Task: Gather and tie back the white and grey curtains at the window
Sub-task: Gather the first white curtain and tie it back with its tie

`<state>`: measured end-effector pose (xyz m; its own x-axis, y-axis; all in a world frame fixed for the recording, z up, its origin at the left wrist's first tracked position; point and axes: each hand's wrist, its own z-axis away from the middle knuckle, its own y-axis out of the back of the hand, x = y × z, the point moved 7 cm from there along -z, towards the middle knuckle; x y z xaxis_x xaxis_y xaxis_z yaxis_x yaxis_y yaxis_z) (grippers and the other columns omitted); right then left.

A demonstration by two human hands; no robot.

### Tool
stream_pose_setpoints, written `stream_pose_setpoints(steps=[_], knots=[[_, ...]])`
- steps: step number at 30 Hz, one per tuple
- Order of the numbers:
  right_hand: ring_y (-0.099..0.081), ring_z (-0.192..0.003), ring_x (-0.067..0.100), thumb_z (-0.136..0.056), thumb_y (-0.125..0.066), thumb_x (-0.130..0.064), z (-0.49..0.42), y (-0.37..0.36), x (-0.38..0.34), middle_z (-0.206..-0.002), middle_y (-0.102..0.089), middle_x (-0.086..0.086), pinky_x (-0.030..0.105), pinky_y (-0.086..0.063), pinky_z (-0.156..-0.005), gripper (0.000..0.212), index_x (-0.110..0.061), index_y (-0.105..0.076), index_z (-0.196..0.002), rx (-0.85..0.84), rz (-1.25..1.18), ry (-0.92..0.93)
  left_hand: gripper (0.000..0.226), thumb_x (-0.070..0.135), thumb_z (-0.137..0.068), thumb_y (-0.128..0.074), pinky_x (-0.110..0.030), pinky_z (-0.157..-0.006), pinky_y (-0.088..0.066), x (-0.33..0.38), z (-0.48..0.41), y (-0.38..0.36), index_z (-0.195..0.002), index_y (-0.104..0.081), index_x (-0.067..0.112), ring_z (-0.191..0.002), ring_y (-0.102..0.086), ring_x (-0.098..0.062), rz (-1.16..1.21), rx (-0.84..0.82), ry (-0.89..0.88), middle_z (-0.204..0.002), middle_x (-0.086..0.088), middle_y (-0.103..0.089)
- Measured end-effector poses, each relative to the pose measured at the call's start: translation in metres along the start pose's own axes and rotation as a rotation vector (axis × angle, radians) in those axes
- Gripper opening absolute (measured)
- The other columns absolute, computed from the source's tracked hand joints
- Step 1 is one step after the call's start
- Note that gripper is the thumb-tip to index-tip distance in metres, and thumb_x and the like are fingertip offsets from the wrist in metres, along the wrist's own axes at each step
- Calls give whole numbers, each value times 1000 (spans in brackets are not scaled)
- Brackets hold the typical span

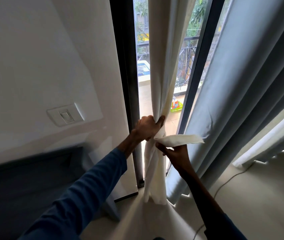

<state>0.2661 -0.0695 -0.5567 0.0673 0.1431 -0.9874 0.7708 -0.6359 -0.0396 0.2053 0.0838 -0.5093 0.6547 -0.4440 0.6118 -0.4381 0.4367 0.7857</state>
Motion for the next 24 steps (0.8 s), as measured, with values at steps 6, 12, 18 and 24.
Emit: stream_pose_setpoints(steps=[6, 12, 18, 24], knots=[[-71, -72, 9, -80, -84, -26, -8, -8, 35, -84, -76, -7, 34, -57, -65, 19, -19, -75, -96, -2, 230, -64, 61, 59, -90, -58, -35, -75, -56, -2, -7, -21, -120, -64, 6, -97, -69, -32, 258, -214, -70, -105, -8, -69], [-72, -77, 31, -92, -72, -20, -14, -3, 37, -85, -76, 6, 41, -59, -61, 11, -12, -75, -98, -101, 276, -63, 69, 64, -70, -75, -40, -82, -60, -11, -3, -24, -108, -71, 6, -96, -71, -26, 319, -279, -248, -102, -6, -74], [-67, -88, -1, -94, -66, -5, -4, -15, 19, -93, -72, -28, 19, -53, -73, 51, -56, -69, -98, -226, 256, 42, 64, 45, -61, -90, -44, -78, -61, -19, -7, -19, -107, -71, 4, -91, -72, -25, 151, -125, -294, -101, -8, -74], [-62, -120, 3, -78, -45, 17, -7, -12, 29, -123, -71, -9, 23, -53, -90, 59, -23, -79, -107, -426, 471, 116, 34, 12, -70, -86, -35, -74, -61, -17, 0, -15, -99, -73, 0, -87, -72, -27, 67, 8, -347, -96, -12, -75]])
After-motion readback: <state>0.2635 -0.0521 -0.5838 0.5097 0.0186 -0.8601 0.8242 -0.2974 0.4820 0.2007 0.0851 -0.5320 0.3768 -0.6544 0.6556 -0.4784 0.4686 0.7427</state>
